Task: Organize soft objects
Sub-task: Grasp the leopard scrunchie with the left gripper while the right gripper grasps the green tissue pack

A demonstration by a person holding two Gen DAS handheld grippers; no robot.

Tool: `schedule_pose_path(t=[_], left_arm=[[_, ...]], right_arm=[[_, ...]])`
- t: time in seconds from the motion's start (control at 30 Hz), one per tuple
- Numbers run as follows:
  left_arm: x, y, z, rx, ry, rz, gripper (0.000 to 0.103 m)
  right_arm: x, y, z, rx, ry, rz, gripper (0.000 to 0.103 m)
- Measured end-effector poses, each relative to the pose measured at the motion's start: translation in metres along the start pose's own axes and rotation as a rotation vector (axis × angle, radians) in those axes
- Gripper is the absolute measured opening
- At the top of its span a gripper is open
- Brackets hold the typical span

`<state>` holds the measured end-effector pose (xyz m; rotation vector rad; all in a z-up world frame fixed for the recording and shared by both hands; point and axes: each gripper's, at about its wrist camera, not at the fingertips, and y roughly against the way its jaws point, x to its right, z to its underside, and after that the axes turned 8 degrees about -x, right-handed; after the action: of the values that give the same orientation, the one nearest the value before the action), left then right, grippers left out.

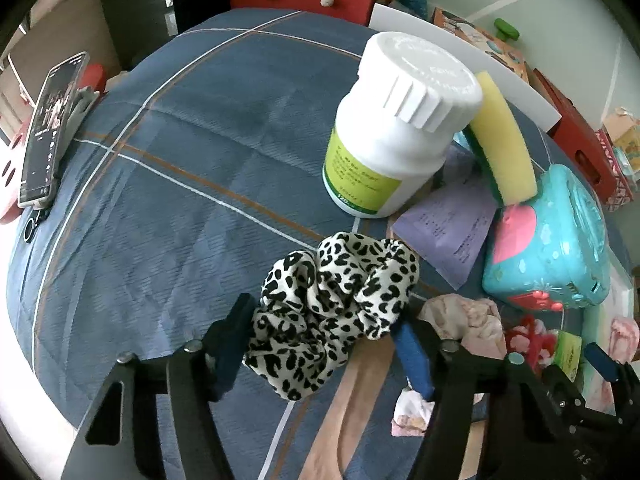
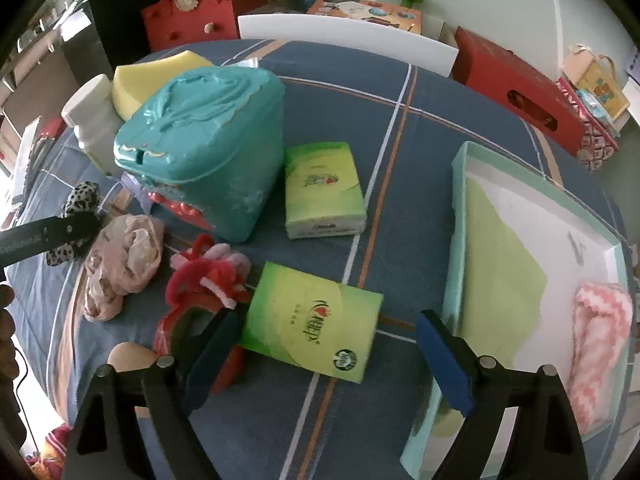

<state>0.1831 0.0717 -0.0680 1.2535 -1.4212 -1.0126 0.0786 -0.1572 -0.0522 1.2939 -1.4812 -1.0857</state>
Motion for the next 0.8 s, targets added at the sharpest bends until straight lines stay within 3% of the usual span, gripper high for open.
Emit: schedule_pose_path(t=[0.23, 0.43, 0.57, 0.8], left_arm=[[0.008, -0.003, 0.003, 0.009, -0.028, 0.013, 0.041], [0.011, -0.002, 0.005, 0.010, -0.029, 0.013, 0.040], [0.012, -0.002, 0.006, 0.010, -0.024, 0.013, 0.040], [0.011, -0.002, 0.007, 0.014, -0.024, 0.015, 0.036]], right_arm=[[0.000, -0.001, 0.000, -0.007, -0.009, -0.026, 0.083], [0.007, -0.006, 0.000, -0.023, -0.035, -0.032, 0.081], [0.005, -0.008, 0.000, -0.028, -0.027, -0.032, 0.071], [0.007, -0.010, 0.001, -0.030, -0.020, -0.040, 0.070]])
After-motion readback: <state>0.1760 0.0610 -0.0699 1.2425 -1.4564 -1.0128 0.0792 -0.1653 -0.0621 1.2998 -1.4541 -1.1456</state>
